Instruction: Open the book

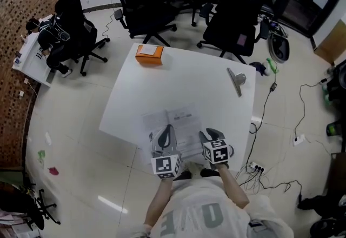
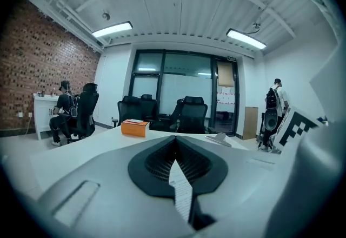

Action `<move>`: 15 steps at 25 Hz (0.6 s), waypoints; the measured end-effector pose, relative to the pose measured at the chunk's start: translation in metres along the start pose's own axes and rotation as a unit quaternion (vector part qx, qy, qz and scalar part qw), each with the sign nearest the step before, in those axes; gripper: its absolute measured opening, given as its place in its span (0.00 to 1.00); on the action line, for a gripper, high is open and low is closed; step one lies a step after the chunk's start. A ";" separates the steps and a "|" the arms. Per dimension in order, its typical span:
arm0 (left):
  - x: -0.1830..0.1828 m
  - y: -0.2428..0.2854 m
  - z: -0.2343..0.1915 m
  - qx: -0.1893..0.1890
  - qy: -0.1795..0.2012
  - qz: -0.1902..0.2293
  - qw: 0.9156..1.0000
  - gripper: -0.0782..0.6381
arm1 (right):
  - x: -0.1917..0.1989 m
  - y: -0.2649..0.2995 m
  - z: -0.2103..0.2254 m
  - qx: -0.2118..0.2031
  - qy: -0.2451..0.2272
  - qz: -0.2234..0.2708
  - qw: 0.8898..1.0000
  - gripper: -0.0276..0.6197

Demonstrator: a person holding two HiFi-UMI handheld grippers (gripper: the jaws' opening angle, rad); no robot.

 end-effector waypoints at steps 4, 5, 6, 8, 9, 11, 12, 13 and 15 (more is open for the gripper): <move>0.004 -0.001 0.007 0.003 -0.001 -0.010 1.000 0.13 | 0.019 0.004 0.006 0.009 -0.015 -0.054 0.998 0.26; 0.005 -0.002 0.008 0.004 -0.001 -0.012 1.000 0.13 | 0.022 0.004 0.006 0.011 -0.017 -0.062 0.998 0.26; 0.006 -0.003 0.009 0.004 -0.002 -0.013 1.000 0.13 | 0.023 0.005 0.007 0.011 -0.018 -0.067 0.998 0.26; 0.005 -0.003 0.010 0.003 -0.002 -0.014 1.000 0.13 | 0.026 0.005 0.008 0.011 -0.016 -0.071 0.997 0.26; 0.005 -0.003 0.010 0.002 -0.002 -0.014 1.000 0.13 | 0.026 0.004 0.008 0.010 -0.014 -0.070 0.997 0.26; 0.004 -0.003 0.010 0.001 -0.001 -0.013 1.000 0.13 | 0.026 0.004 0.009 0.008 -0.010 -0.068 0.998 0.26; 0.004 -0.003 0.011 0.000 -0.001 -0.013 1.000 0.13 | 0.026 0.004 0.009 0.006 -0.010 -0.068 0.998 0.26; 0.003 -0.004 0.011 0.000 0.000 -0.013 1.000 0.13 | 0.026 0.003 0.009 0.005 -0.010 -0.068 0.998 0.26; 0.003 -0.005 0.013 0.001 0.001 -0.013 1.000 0.13 | 0.026 0.002 0.007 0.002 -0.010 -0.070 0.997 0.25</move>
Point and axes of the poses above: the fingertips, and each gripper's own axes: y forward along the fingers, z to its right, x out of its underside, the point moved 10 cm from there along -y, backward along the fingers, and after that the axes turned 12 degrees about z, right-handed, at the moved point
